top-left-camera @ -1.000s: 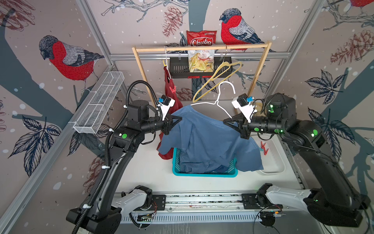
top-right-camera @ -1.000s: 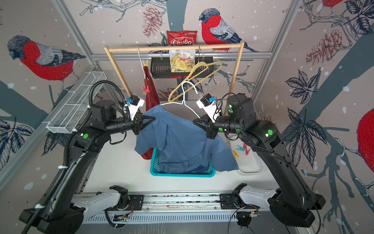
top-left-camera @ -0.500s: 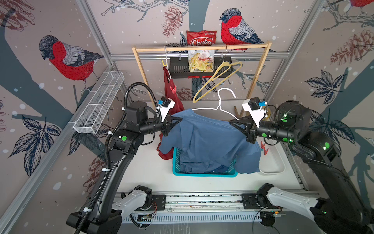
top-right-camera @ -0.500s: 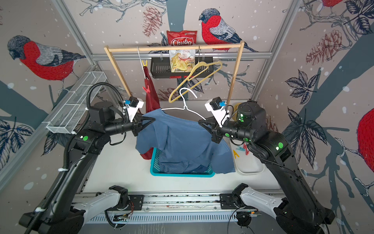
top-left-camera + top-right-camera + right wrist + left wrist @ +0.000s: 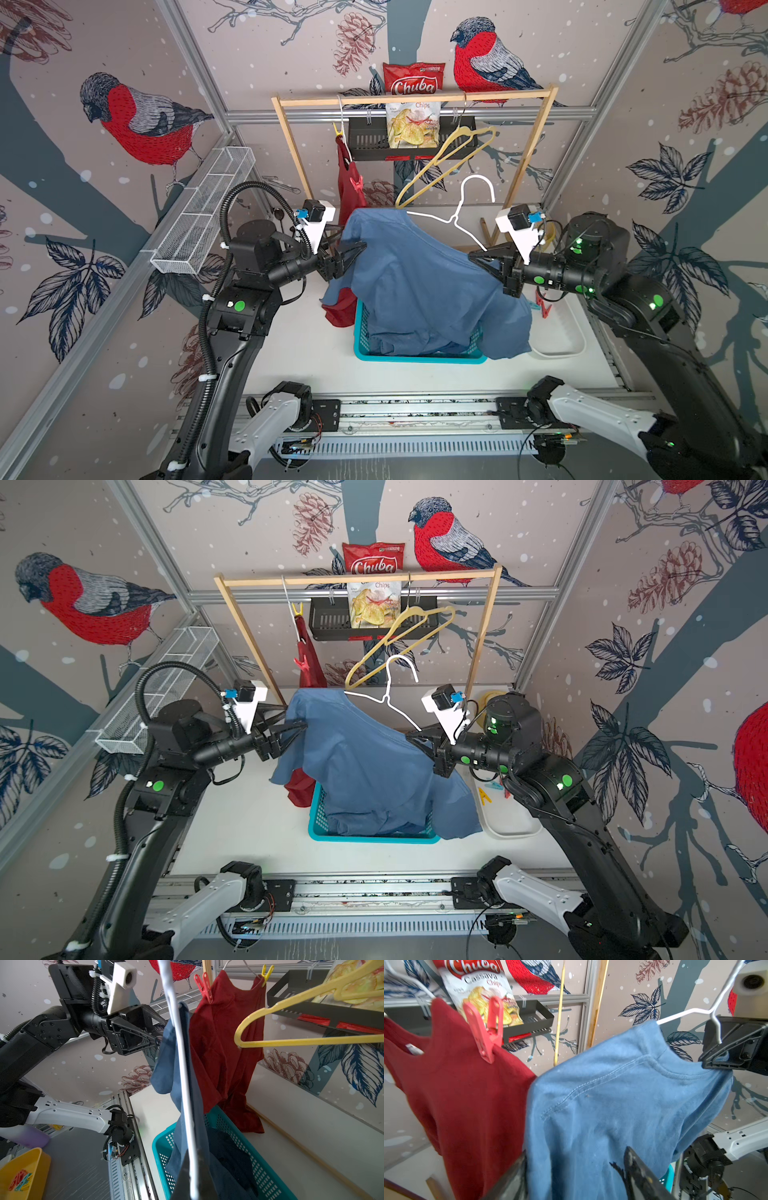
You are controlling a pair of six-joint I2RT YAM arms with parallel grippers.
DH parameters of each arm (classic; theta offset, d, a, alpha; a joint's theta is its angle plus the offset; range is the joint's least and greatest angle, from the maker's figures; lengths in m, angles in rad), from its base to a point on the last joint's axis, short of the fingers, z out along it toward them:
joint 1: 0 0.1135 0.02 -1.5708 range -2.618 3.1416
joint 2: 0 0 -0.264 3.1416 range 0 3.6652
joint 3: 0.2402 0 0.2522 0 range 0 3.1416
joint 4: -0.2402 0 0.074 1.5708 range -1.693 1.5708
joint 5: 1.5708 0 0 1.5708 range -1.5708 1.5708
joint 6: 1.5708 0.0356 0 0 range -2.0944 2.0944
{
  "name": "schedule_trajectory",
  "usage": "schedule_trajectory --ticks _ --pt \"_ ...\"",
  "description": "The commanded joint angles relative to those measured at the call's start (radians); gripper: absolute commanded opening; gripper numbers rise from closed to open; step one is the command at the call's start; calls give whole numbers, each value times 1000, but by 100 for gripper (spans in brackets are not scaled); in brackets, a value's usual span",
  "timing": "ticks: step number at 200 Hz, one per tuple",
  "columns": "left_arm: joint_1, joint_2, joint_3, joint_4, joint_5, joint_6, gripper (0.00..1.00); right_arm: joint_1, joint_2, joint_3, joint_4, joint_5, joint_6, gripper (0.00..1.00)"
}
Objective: Remove the clothespins securing t-shirts to the hanger
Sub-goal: Remove the T-shirt from the hanger.
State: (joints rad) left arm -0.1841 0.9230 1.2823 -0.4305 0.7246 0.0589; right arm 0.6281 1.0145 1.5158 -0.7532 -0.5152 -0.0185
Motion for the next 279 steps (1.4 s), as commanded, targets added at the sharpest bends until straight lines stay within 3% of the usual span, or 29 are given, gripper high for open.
schedule_trajectory --ticks 1,15,46,67,125,135,148,161,177,189,203,216,250,279 --pt "-2 -20 35 61 -58 57 61 11 27 25 -23 -10 -21 0" --pt "-57 0 83 44 -78 65 57 39 51 30 -42 25 -27 0" --pt "-417 46 119 51 -444 139 57 163 104 44 -48 96 -39 0" --pt "-571 101 139 106 -567 124 60 211 123 57 -41 151 -37 0" --pt "-610 188 107 310 -520 -46 59 327 117 25 15 316 -31 0" --pt "-611 203 113 312 -490 -55 53 338 119 20 17 325 -35 0" --pt "-610 226 134 280 -439 -44 38 342 122 18 18 322 -42 0" --pt "-610 254 176 207 -404 -15 14 343 117 18 24 323 -47 0" --pt "-611 262 195 148 -385 13 0 343 103 22 26 334 -54 0" --pt "-609 250 194 116 -371 46 4 341 96 29 17 335 -59 0" --pt "-609 227 187 82 -360 129 44 335 102 47 -19 298 -71 0" --pt "-609 182 148 93 -388 201 58 330 116 69 -61 263 -78 0" --pt "-609 91 72 119 -429 346 62 326 123 82 -105 239 -81 0" --pt "-610 117 83 94 -529 412 55 323 132 94 -110 203 -69 0"
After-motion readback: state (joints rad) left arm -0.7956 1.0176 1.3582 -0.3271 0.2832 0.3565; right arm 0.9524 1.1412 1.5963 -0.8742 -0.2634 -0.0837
